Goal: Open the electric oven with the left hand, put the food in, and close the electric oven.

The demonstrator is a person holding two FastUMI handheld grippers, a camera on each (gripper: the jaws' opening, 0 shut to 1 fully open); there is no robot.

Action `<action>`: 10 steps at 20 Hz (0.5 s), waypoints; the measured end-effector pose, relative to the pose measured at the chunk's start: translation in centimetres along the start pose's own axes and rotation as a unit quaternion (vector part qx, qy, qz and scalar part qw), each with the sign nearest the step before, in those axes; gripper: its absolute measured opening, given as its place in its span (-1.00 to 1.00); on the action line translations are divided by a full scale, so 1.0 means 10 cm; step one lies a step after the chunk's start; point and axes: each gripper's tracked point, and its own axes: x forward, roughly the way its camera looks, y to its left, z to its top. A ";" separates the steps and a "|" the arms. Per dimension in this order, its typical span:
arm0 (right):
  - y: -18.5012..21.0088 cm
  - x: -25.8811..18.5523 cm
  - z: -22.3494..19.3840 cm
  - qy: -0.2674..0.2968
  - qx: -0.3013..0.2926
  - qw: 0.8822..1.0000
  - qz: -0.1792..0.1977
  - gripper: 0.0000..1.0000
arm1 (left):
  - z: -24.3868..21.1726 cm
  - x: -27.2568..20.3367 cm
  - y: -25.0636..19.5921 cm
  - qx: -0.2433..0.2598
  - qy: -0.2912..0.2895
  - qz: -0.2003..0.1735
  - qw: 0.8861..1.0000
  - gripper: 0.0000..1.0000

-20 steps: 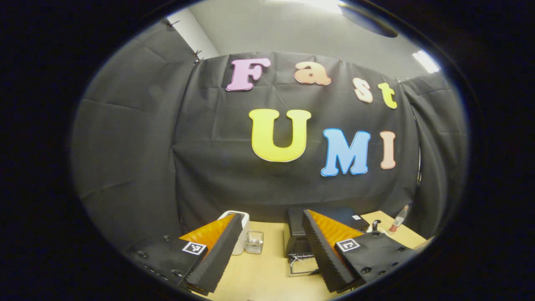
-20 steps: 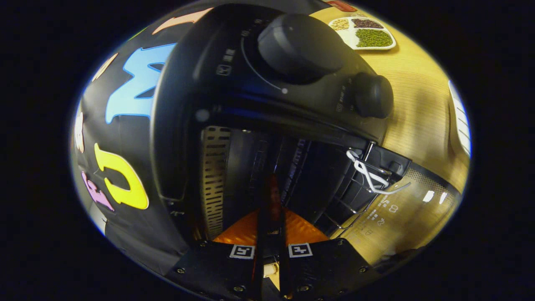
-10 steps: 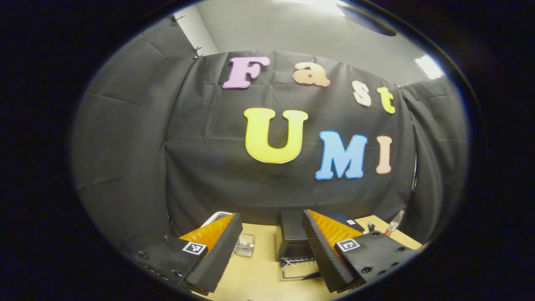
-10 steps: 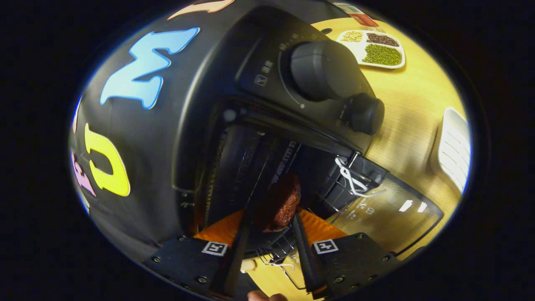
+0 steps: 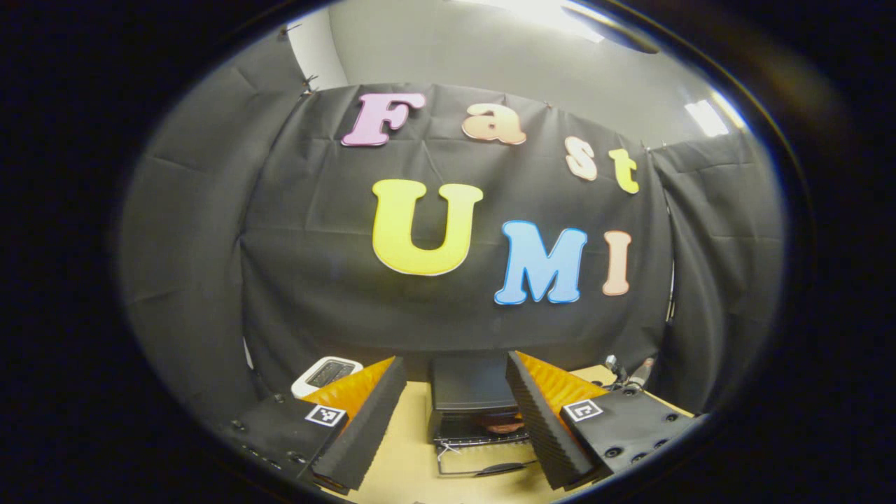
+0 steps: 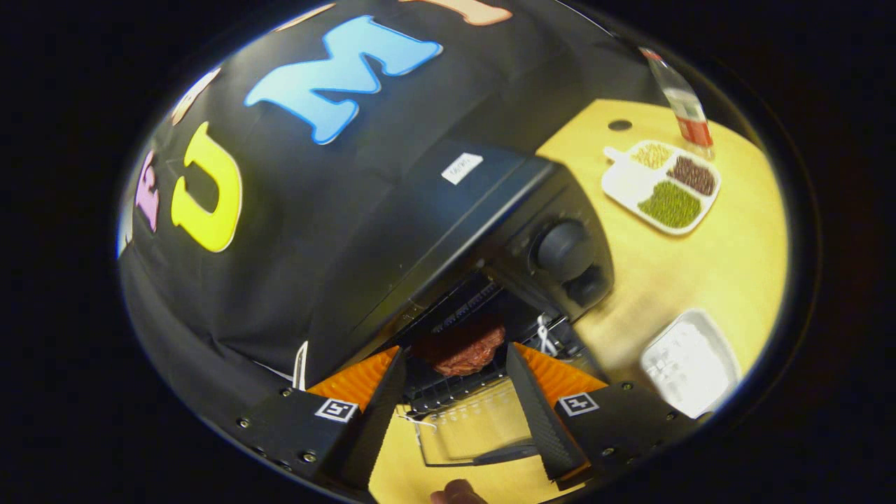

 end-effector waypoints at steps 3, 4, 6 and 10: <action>-0.06 -0.46 0.37 -0.058 -0.105 0.993 -0.022 0.77 | -0.06 0.10 -0.18 0.003 0.003 -0.009 1.000 0.90; -0.03 -0.63 0.50 -0.081 -0.140 0.987 -0.024 0.77 | -0.08 0.13 -0.24 0.002 0.005 -0.011 1.000 0.87; 0.02 -0.98 0.76 -0.127 -0.204 0.970 -0.026 0.77 | -0.12 0.18 -0.37 0.000 0.009 -0.014 1.000 0.82; 0.30 -1.78 1.35 -0.214 -0.265 0.940 -0.007 0.77 | -0.10 0.25 -0.66 0.006 0.004 -0.019 1.000 1.00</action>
